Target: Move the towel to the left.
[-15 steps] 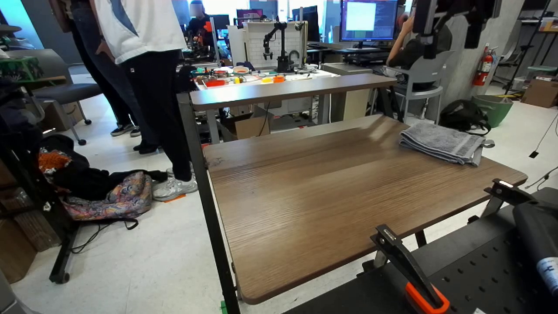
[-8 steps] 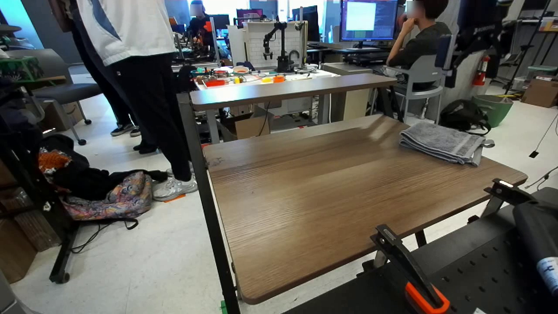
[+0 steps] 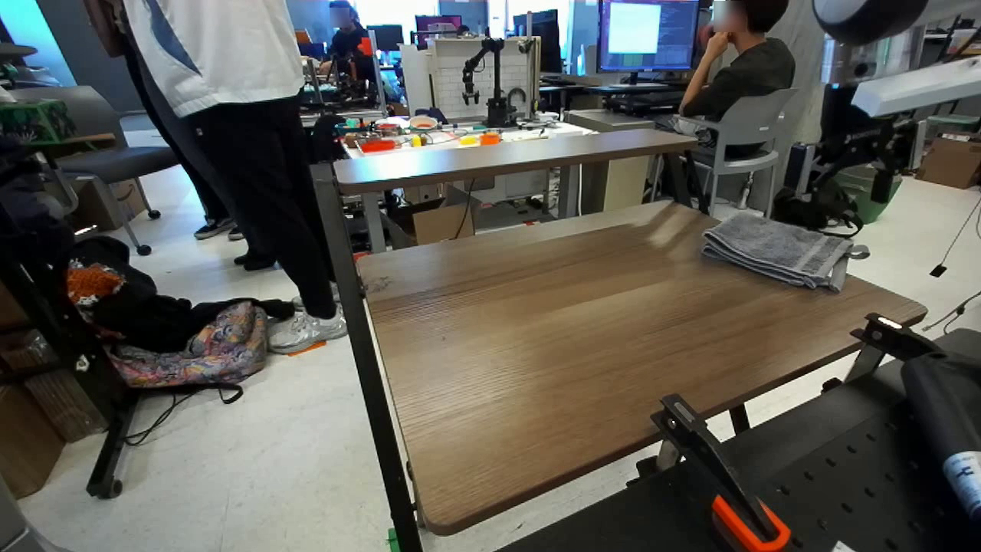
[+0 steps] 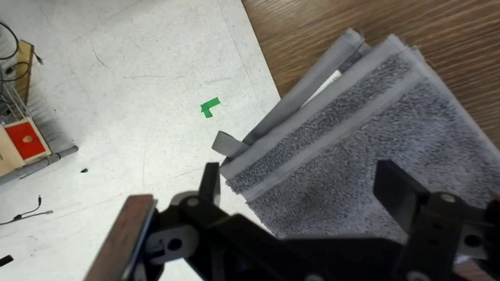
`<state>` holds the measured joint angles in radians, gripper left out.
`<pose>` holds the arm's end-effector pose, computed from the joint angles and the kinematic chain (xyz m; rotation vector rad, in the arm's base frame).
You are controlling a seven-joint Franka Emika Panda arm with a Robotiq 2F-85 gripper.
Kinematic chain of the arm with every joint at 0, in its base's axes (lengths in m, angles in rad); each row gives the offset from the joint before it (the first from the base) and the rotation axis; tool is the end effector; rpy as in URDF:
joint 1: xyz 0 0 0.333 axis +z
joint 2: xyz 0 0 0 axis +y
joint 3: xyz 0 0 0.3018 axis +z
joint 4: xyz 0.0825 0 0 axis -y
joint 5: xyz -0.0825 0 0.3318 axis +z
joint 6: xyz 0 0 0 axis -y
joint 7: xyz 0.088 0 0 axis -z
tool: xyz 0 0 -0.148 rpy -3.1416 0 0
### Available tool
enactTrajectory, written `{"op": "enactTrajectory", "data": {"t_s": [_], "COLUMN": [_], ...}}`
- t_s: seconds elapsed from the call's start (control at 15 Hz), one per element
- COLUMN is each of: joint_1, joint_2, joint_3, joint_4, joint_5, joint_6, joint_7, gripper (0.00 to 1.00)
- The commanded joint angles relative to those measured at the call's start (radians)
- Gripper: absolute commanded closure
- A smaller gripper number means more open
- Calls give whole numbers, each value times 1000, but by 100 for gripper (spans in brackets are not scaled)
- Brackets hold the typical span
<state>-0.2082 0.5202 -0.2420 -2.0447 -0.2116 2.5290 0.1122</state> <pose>0.4997 -0.2460 0.1783 2.8630 -0.5172 -0.1017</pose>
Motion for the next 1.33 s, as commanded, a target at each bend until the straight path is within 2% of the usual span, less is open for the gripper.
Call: {"op": "enactTrajectory", "data": {"t_s": [0.0,0.33,0.73,1.27], "joint_1": [-2,9,40,127], "joint_2": [80,129,153,177], "joint_3": [-6,24,85,166], "joint_4": [29,19,13,2], "joint_5": [31,74,140,191], "joint_6": [83,138,136,138], "joint_7": [13,3,1,19], "gripper": [0,0,0,0]}}
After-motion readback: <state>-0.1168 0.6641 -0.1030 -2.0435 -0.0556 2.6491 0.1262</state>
